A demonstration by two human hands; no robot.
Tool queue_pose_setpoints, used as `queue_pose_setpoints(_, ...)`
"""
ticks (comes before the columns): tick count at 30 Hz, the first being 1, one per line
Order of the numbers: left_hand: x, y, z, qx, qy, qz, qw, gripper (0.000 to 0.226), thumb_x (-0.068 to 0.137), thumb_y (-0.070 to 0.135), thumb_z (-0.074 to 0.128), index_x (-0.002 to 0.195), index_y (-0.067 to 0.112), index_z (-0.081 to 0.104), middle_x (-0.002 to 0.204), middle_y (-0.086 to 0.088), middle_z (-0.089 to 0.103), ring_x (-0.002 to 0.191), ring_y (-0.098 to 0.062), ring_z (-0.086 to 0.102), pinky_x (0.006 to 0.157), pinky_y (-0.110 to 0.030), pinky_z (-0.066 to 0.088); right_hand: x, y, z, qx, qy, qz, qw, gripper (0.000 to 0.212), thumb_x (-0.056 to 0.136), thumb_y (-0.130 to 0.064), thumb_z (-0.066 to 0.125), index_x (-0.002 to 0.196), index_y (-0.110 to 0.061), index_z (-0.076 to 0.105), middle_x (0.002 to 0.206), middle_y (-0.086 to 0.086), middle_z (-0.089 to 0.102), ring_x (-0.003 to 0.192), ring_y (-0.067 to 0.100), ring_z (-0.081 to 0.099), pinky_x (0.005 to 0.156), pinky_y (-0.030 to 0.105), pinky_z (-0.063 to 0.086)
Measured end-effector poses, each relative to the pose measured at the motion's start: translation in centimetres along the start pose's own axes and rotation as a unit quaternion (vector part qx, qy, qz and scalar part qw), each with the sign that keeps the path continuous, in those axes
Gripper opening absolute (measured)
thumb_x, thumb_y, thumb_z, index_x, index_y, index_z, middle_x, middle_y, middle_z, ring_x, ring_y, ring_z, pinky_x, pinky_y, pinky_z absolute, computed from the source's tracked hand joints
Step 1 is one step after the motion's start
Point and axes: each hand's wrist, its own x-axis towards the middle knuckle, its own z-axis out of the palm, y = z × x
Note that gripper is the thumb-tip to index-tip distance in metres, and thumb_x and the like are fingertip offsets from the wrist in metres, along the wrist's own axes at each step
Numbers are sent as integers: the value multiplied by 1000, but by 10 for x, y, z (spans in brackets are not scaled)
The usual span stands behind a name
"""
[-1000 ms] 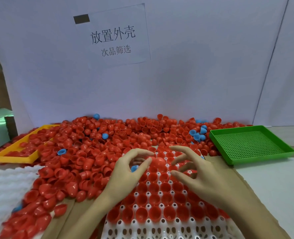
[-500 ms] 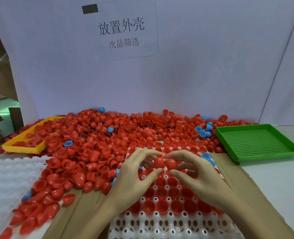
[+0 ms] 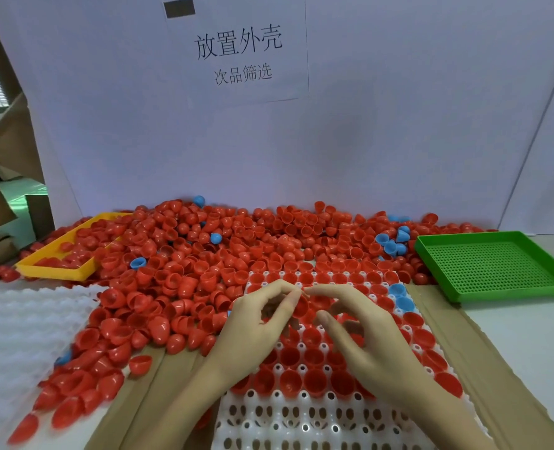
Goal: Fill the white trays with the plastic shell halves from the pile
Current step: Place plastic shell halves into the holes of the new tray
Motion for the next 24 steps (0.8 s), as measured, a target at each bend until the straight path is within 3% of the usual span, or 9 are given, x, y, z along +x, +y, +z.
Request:
queue_pose_setpoints(3, 1, 0, -1, -24, -8, -15, 1000, 20, 107, 33, 58, 100, 29, 76, 81, 2, 71, 75, -21, 69, 72, -27, 55, -1, -1, 1, 14, 4, 8, 1000, 26, 106, -27, 59, 126, -42, 63, 110, -15, 69, 94, 17, 71, 72, 36, 61)
queue_pose_setpoints(7, 1, 1, -2, -61, -23, -32, 997, 21, 106, 34, 60, 96, 24, 76, 81, -7, 69, 75, -26, 69, 73, -28, 56, -2, -4, -2, 21, 10, 5, 1000, 21, 105, -26, 58, 121, -36, 67, 102, -13, 70, 92, 16, 71, 73, 33, 59)
queue_pose_setpoints(11, 2, 1, -4, -73, -23, -42, 996, 22, 103, 37, 65, 93, 22, 78, 78, -10, 68, 70, -14, 63, 71, -25, 53, -1, -2, 2, -1, 12, 6, 1000, 31, 100, -9, 67, 116, -35, 67, 102, -17, 69, 85, 14, 72, 68, 30, 59)
queue_pose_setpoints(14, 1, 1, -2, -80, -22, -54, 995, 24, 101, 40, 68, 90, 23, 82, 67, -5, 64, 64, -12, 57, 66, -23, 49, -1, 0, 4, -37, -5, 8, 999, 40, 95, -10, 72, 118, -41, 62, 106, -18, 66, 73, 15, 69, 61, 20, 54)
queue_pose_setpoints(18, 0, 0, -1, -91, 0, -66, 994, 31, 95, 51, 71, 85, 24, 83, 62, 4, 64, 60, -7, 56, 63, -19, 46, -1, -1, 5, -94, -15, -10, 995, 54, 90, -11, 77, 123, -46, 51, 95, -16, 64, 72, 11, 67, 60, 12, 49)
queue_pose_setpoints(24, 3, -2, -2, -107, 15, -54, 993, 32, 94, 57, 67, 91, 29, 82, 71, 4, 73, 64, -8, 66, 69, -19, 54, -2, -5, 7, -97, -1, -38, 995, 33, 90, -6, 79, 110, -30, 70, 94, -20, 66, 75, 5, 66, 64, 8, 48)
